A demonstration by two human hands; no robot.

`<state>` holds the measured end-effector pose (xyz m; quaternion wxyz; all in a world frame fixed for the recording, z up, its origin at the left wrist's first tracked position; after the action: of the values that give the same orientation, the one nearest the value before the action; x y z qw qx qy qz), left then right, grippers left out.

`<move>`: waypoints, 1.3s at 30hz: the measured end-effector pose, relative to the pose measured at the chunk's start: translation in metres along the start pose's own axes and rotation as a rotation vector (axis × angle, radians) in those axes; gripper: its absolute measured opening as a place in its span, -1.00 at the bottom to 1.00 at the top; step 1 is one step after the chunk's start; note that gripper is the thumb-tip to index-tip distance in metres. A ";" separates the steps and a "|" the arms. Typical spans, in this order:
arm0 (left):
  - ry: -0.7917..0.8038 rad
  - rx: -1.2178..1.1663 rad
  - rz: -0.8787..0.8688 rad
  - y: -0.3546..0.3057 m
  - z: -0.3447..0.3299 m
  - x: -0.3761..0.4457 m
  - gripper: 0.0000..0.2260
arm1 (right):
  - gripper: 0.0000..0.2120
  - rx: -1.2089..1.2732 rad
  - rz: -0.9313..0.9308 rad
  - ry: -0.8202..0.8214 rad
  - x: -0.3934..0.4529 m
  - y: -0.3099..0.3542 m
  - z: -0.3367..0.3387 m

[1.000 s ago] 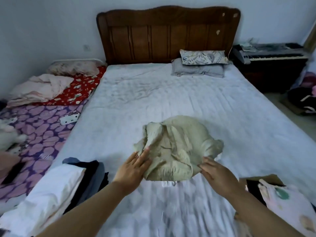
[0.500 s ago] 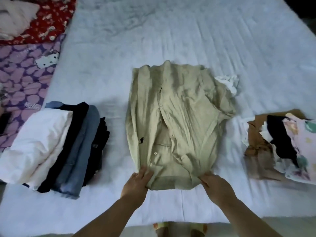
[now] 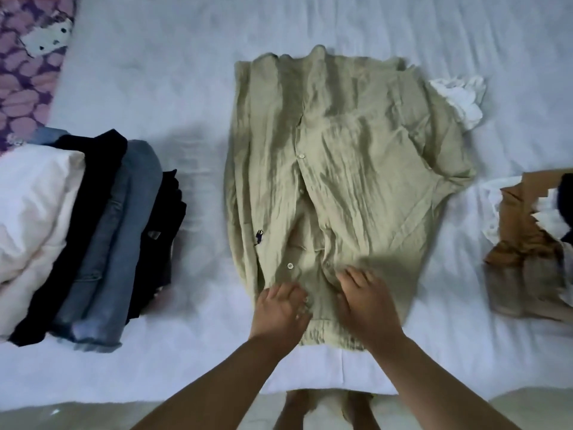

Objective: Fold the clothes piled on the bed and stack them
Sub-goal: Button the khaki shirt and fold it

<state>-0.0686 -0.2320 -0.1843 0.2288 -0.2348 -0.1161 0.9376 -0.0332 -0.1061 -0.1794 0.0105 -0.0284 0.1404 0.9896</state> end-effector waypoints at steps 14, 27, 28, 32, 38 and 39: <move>0.248 -0.349 0.049 0.002 -0.047 -0.006 -0.72 | -0.76 0.490 -0.120 -0.027 -0.031 -0.010 -0.036; 0.124 -0.163 0.118 0.003 -0.041 0.006 -0.70 | -0.87 0.300 -0.300 0.049 -0.038 -0.007 -0.040; 0.093 -0.195 0.165 0.008 -0.037 0.009 -0.65 | -0.85 0.260 -0.300 0.029 -0.032 -0.007 -0.037; -0.073 -0.230 0.209 0.008 -0.021 0.025 -0.62 | -0.75 0.125 -0.230 -0.032 -0.001 -0.001 -0.026; -0.042 -0.169 0.218 0.006 -0.033 0.042 -0.84 | -0.75 0.248 -0.261 0.102 0.014 -0.011 -0.060; -0.009 -0.196 0.237 0.008 -0.035 0.044 -0.88 | -0.79 0.269 -0.260 0.095 0.014 -0.012 -0.060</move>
<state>-0.0887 -0.2140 -0.2342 0.0921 -0.2637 -0.1796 0.9433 -0.0433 -0.1113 -0.2409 0.1351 -0.0911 0.2671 0.9498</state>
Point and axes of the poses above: each hand's wrist, its own x-axis towards the middle knuckle, its own z-axis out of the back of the hand, y = z × x, the point moved 10 cm from there along x, towards the middle knuckle, and after that the axes turned 13 degrees about z, right-handed, at the moved point
